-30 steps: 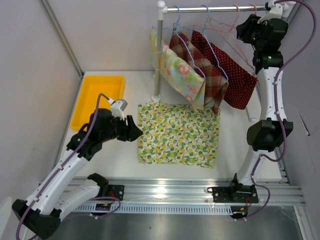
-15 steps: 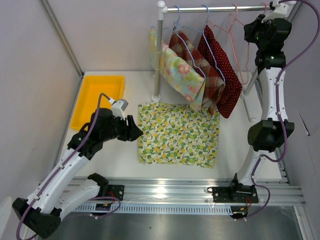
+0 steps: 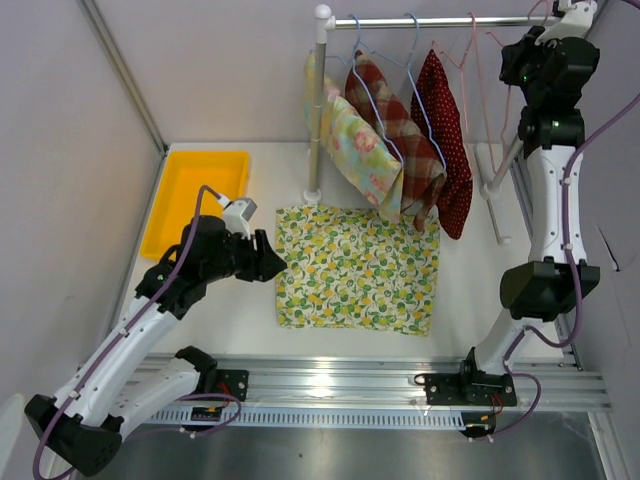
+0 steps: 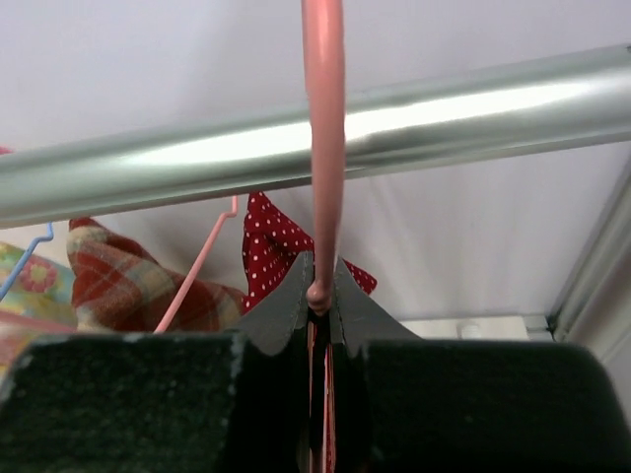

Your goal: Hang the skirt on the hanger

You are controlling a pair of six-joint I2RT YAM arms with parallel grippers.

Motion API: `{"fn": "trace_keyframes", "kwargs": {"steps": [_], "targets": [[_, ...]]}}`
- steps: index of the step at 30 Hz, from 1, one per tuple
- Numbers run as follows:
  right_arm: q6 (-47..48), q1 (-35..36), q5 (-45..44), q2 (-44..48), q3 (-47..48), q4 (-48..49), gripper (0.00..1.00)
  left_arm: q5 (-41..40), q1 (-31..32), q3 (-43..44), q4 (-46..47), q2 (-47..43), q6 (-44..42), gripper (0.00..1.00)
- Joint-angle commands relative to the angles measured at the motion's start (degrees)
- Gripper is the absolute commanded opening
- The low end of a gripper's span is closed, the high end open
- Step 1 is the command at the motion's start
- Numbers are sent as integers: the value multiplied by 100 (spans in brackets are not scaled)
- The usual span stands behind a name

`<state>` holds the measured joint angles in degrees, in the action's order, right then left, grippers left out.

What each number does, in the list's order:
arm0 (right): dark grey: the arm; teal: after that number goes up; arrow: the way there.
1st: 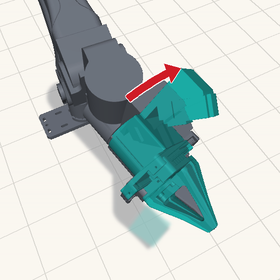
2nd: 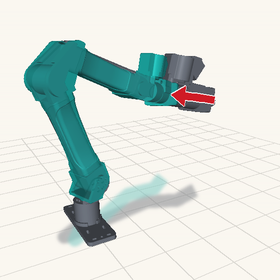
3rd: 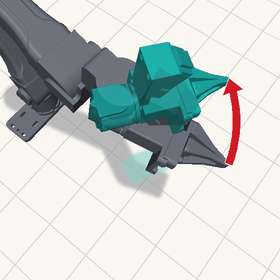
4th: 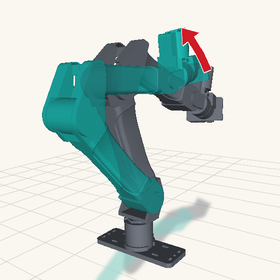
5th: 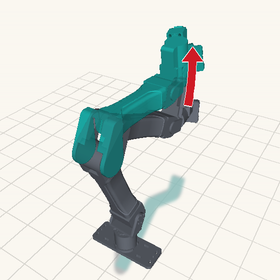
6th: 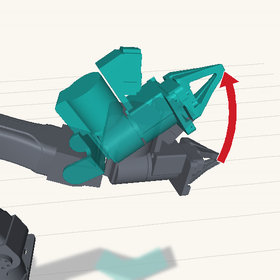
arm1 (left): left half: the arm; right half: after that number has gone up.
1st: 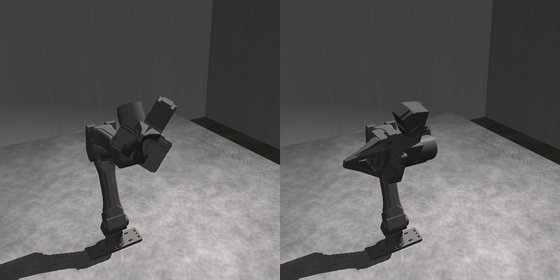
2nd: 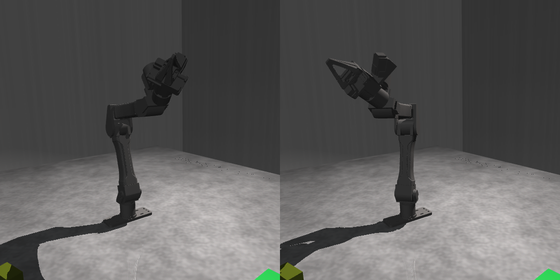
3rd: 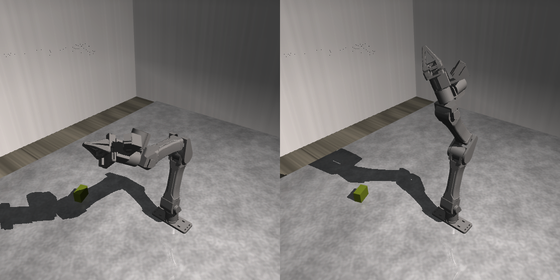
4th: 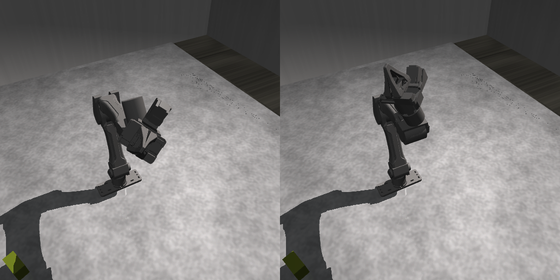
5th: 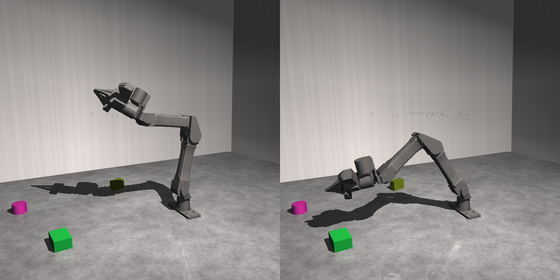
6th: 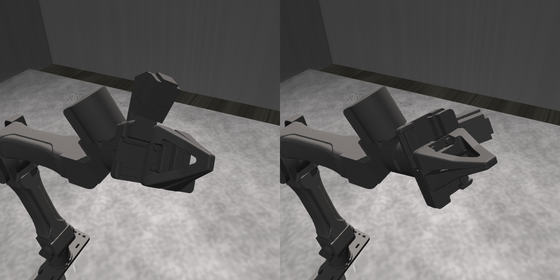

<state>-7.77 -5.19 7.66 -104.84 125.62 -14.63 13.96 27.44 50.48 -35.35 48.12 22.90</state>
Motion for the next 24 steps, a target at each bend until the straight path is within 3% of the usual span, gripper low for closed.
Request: {"fn": "trace_keyframes", "kwargs": {"steps": [1,15,24], "targets": [[250,150,-422,832,-423,391,0,186,-46,146,230,40,-4,56],[-365,10,-757,2834,-2128,119,0,265,-46,67,292,-57,-31,57],[-760,-202,516,4269,-2595,-777,0,353,-46,252,301,-40,-48,57]]}}
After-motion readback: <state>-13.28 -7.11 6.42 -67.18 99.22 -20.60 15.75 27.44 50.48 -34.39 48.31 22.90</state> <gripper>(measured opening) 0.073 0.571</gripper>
